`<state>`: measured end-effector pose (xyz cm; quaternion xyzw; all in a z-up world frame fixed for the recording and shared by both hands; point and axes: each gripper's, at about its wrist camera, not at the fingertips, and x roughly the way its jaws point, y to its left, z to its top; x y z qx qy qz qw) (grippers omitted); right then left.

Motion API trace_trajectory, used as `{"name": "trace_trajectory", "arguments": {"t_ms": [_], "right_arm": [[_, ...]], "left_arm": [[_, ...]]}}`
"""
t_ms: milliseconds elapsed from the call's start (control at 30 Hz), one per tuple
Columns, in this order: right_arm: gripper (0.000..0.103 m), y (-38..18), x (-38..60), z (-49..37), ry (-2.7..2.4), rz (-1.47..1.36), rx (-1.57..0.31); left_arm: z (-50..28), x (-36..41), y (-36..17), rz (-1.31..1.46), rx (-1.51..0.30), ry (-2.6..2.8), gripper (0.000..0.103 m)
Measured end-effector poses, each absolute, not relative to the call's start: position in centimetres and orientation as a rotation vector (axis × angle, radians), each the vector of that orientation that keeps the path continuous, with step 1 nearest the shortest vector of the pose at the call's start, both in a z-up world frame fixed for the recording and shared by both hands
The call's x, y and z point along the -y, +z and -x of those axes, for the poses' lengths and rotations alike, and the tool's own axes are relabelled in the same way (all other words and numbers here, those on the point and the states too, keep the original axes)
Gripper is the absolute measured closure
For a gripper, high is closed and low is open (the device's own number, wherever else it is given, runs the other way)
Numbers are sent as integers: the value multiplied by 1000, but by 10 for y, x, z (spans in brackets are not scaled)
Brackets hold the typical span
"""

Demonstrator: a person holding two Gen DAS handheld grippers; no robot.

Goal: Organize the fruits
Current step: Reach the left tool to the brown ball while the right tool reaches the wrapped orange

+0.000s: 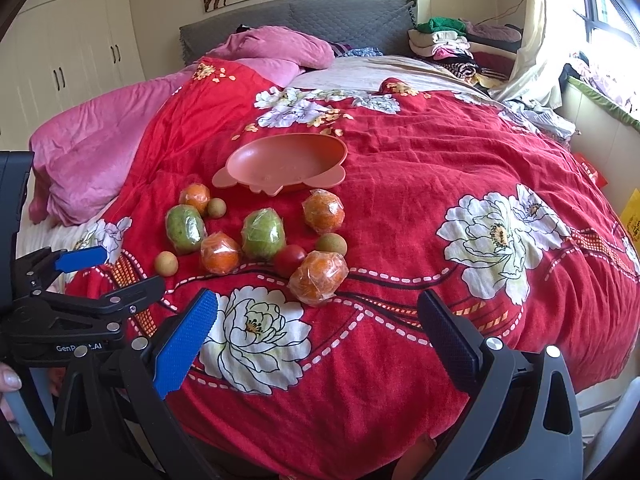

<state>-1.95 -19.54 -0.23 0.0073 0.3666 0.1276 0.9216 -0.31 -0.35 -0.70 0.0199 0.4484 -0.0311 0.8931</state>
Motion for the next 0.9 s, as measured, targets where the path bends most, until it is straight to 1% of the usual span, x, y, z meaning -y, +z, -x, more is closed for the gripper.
{"name": "trace_trajectory", "arguments": {"t_ms": [267, 633, 700, 767, 800, 833, 867, 900], "right_arm": [[4, -6, 198, 9, 267, -34, -771], [4, -30, 199, -23, 261, -2, -867], [4, -33, 200, -24, 268, -8, -872], [4, -34, 200, -26, 275, -5, -879], [4, -34, 199, -28, 277, 1, -878], [4, -34, 199, -28, 282, 7, -875], [4, -34, 198, -29, 289, 17, -872], [4, -35, 197, -29, 294, 20, -872]], "left_arm": [[-5, -5, -13, -68, -963, -44, 8], [-22, -18, -25, -33, -1014, -77, 9], [-26, -17, -25, -26, -1012, -88, 13], [-29, -14, -24, -25, -1008, -105, 24], [-31, -13, -24, -26, -1006, -113, 27], [-32, -11, -24, -26, -1006, -123, 33], [-35, -10, -24, -22, -1009, -139, 42], [-38, -9, -25, -13, -1014, -158, 46]]}}
